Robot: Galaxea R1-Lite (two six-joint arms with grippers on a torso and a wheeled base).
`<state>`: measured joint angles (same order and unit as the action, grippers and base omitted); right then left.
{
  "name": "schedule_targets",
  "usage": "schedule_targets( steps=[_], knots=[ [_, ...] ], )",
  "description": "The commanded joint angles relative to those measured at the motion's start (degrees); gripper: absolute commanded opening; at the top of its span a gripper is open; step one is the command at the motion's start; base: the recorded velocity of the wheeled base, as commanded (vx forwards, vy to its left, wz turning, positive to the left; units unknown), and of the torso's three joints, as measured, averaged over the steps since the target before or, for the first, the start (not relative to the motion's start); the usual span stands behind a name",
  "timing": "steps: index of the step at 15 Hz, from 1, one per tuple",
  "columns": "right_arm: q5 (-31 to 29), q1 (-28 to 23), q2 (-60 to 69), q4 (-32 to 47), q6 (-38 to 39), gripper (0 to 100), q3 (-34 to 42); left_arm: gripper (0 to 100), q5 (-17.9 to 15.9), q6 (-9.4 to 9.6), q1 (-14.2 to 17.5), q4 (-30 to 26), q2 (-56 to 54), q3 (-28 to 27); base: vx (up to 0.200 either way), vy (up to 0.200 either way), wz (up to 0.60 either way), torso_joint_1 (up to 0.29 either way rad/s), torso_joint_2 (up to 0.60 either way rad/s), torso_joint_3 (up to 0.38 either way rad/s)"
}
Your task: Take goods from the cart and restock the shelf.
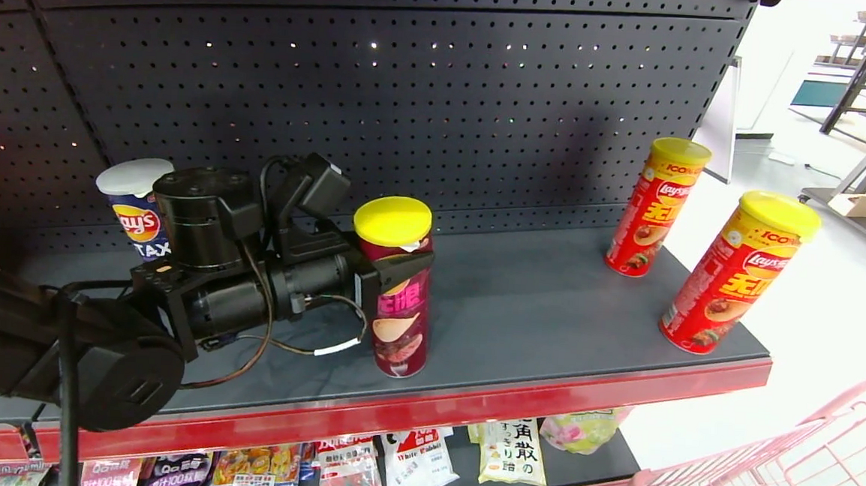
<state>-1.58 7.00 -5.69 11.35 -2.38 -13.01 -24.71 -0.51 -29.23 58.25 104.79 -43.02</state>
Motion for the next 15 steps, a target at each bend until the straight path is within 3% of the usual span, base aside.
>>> schedule_targets(
  steps=[1, 15],
  knots=[
    [0.0, 0.0, 0.0, 0.0, 0.0, 0, 0.0, 0, 0.0, -0.1, 0.0, -0.1, -0.5, 0.1, 0.0, 0.0, 0.0, 0.0, 0.0, 0.0],
    [0.0, 0.0, -0.1, 0.0, 0.0, 0, -0.1, 0, -0.1, -0.19, -1.0, 1.1, -2.1, 2.9, 0.0, 0.0, 0.0, 0.0, 0.0, 0.0]
  ],
)
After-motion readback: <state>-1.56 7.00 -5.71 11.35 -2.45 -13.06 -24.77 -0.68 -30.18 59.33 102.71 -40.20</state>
